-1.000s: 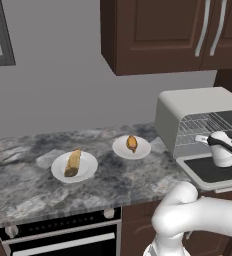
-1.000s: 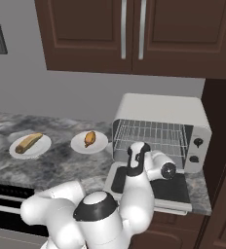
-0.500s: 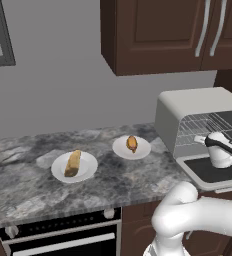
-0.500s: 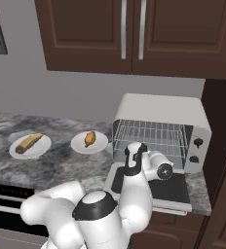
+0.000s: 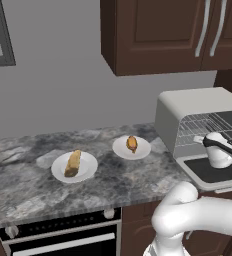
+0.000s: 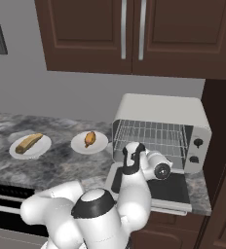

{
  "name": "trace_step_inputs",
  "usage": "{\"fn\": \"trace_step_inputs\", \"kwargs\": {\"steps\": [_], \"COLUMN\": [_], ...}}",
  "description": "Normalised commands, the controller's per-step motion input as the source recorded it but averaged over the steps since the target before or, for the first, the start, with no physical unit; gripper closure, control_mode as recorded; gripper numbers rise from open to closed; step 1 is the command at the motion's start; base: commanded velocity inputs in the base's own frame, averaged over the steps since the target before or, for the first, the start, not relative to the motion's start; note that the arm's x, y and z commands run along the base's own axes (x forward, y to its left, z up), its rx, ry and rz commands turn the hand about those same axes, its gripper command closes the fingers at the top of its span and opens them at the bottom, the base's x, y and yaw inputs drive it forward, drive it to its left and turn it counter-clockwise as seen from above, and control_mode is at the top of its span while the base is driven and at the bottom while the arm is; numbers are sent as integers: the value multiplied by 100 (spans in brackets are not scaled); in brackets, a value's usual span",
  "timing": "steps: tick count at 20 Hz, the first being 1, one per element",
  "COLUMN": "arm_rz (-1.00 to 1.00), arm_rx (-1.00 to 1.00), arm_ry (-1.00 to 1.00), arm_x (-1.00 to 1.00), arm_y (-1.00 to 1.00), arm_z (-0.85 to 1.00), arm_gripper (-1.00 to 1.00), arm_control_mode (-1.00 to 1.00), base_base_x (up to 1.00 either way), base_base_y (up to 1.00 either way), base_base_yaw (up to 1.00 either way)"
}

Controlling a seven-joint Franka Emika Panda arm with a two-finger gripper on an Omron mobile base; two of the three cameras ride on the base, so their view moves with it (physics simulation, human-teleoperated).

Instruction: Open the toaster oven door. Place the baguette on the bottom rack in the toaster oven and place the chicken drumstick on the top rack.

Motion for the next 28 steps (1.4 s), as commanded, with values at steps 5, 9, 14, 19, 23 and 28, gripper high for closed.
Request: {"fn": "trace_step_inputs", "kwargs": {"steps": [5, 9, 14, 19, 23, 28], "arm_rz": [3, 2, 3, 6, 6, 7], "arm_rx": [-10, -6, -2, -4, -8, -10], "arm_ry": [-1, -2, 0, 1, 4, 12], "arm_x": [6, 20, 27, 9, -3, -5], "arm_y": [11, 13, 12, 2, 0, -1], "arm_z": [-29, -27, -28, -31, -40, -41], "arm_gripper": [-100, -100, 100, 100, 100, 100], "arm_control_mode": [-100, -100, -100, -100, -100, -100], "base_base_x": [0, 0, 0, 0, 0, 0], "base_base_y": [0, 0, 0, 0, 0, 0], "base_base_yaw": [0, 0, 0, 0, 0, 0]}}
